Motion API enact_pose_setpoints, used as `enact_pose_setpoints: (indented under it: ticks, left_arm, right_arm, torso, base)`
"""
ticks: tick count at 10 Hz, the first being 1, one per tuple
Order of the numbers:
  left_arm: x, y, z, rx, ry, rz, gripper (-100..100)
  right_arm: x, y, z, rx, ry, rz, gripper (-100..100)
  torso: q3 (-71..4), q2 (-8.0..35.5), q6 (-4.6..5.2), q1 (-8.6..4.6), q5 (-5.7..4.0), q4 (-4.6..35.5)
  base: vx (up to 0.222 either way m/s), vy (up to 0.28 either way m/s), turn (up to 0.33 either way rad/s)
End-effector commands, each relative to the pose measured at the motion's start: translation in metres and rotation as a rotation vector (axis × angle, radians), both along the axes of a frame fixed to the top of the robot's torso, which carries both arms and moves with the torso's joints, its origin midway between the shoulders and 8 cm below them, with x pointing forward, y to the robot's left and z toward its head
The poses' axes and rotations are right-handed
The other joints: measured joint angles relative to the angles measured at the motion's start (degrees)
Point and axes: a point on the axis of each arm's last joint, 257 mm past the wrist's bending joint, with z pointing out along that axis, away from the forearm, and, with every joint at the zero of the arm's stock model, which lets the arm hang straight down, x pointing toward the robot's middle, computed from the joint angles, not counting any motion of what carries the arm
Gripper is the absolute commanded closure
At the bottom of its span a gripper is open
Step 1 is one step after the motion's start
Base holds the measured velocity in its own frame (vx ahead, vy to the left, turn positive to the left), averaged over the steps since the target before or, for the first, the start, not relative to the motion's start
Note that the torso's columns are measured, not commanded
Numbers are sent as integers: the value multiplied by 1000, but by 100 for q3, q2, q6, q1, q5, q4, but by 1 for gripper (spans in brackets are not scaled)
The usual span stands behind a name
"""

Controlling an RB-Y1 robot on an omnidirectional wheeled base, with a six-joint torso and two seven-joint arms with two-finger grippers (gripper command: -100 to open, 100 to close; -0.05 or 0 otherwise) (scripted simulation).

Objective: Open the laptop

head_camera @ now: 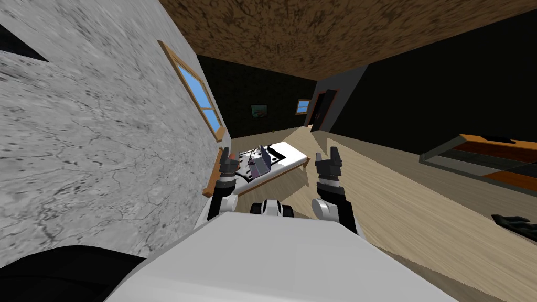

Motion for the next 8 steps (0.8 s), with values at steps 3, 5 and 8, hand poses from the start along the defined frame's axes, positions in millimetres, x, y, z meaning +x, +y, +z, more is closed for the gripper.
enact_pose_setpoints:
  ticks: [3, 5, 8]
  left_arm:
    - [14, 16, -34, 7, 87, -30, -100]
    - [19, 27, -50, -17, 126, -31, -100]
    - [27, 49, -76, -68, 187, -27, -100]
  right_arm:
    - [0, 0, 0, 0, 1, 0, 0]
    - [0, 0, 0, 0, 1, 0, 0]
    - [0, 0, 0, 0, 1, 0, 0]
  torso:
    - [-546, 240, 1, -28, -8, 255]
    - [-543, 259, -1, 5, 1, 266]
    - [-537, 269, 0, -3, -1, 269]
  base:
    - [104, -126, 40]
    - [129, -114, 37]
    - [137, -140, 40]
